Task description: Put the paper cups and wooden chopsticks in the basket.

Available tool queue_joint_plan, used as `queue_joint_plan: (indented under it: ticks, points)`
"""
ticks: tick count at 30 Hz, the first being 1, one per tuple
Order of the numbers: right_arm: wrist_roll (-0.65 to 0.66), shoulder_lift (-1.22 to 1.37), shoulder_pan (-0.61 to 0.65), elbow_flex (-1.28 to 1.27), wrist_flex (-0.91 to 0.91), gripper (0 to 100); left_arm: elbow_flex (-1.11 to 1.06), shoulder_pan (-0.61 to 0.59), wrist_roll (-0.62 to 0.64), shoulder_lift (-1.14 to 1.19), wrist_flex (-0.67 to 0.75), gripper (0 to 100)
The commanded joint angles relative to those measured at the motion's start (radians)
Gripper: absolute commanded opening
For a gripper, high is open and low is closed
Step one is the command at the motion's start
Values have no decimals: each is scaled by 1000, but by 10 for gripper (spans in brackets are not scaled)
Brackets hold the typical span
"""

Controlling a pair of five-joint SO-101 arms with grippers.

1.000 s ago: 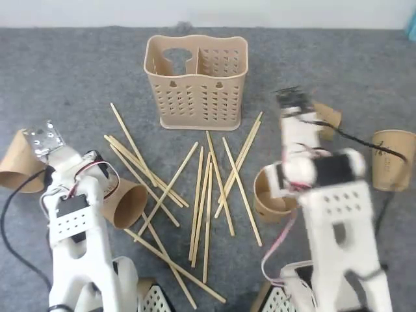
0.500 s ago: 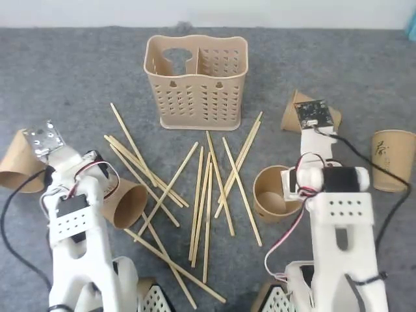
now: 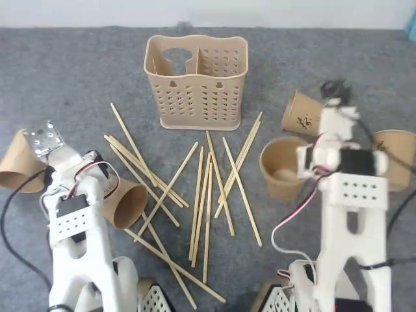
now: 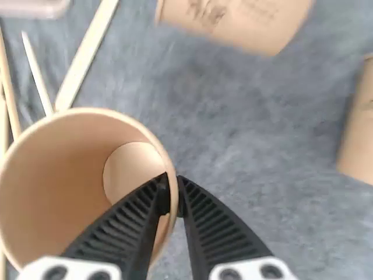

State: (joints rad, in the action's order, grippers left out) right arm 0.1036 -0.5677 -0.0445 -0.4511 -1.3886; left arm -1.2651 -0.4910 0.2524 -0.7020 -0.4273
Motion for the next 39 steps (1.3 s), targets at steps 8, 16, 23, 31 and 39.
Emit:
queue_joint_plan:
  ticks: [8,16,23,31,39]
  points:
    - [-219,378,38,1016,-328,6,4,5,-8,-35,18,77]
    - [-296,618,200,1599,-323,6,4,5,-9,-35,21,77]
    - [-304,776,303,1741,-257,7,4,5,-9,-35,21,77]
    - [-301,903,328,1746,-160,7,4,5,-9,-35,23,77]
    - [-304,1006,328,1741,-145,7,4,5,-9,-35,23,77]
